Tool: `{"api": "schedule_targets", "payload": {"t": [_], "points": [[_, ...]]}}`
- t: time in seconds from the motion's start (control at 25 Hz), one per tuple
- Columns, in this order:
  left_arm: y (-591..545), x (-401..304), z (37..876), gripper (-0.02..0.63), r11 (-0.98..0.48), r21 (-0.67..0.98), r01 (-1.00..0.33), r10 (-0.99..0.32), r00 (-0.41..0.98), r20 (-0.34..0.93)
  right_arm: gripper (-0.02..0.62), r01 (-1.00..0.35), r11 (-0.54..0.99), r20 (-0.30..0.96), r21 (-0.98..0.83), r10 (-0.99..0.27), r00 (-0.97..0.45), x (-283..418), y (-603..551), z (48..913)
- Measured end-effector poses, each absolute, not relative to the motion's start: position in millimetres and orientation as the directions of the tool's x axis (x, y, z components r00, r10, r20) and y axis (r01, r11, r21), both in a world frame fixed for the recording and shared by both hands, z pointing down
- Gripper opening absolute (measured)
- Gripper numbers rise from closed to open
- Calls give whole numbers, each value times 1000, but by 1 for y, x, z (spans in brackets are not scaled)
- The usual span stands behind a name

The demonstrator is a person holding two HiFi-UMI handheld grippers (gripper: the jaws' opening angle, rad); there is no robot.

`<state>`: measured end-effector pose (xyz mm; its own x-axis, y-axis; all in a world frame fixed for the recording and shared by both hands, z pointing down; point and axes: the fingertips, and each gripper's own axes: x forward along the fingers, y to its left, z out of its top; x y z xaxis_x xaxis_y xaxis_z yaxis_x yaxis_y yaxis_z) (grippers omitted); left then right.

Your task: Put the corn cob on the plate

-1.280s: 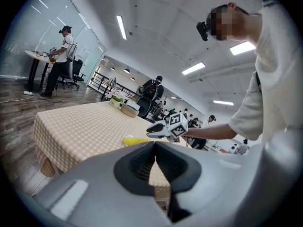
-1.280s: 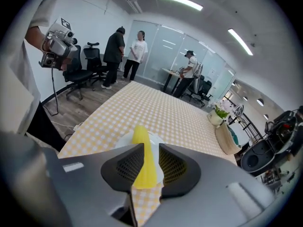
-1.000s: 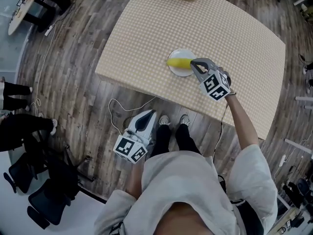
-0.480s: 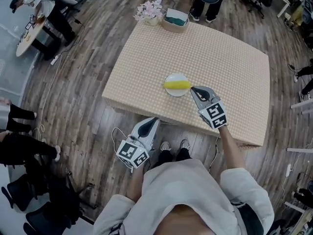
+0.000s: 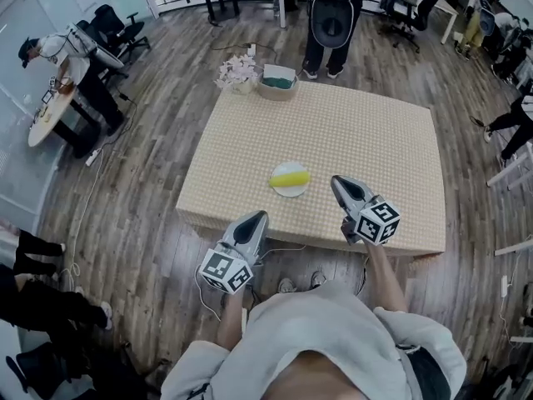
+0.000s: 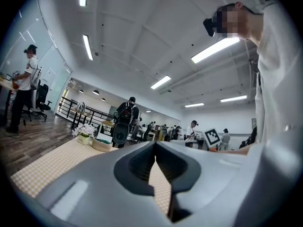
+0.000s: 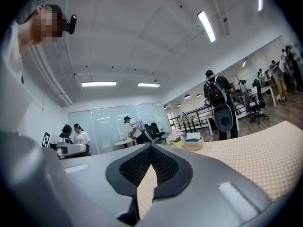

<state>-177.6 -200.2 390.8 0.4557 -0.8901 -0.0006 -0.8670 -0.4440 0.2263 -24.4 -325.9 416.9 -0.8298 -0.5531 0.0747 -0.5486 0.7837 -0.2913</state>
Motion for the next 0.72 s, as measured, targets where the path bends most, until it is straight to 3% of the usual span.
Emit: {"api": "schedule_targets", "payload": {"t": [0.4,0.72], "points": [[-208,-161,375,8,-559,171,-811,-826,563,-30,0,-680,713,65,-170,-680,-730,-10,-291,403],[-178,-146,376,8,-576,166,-801,-815,579,-29,0,-706,691,66,-155,-706,-705,2,-244,408]]}}
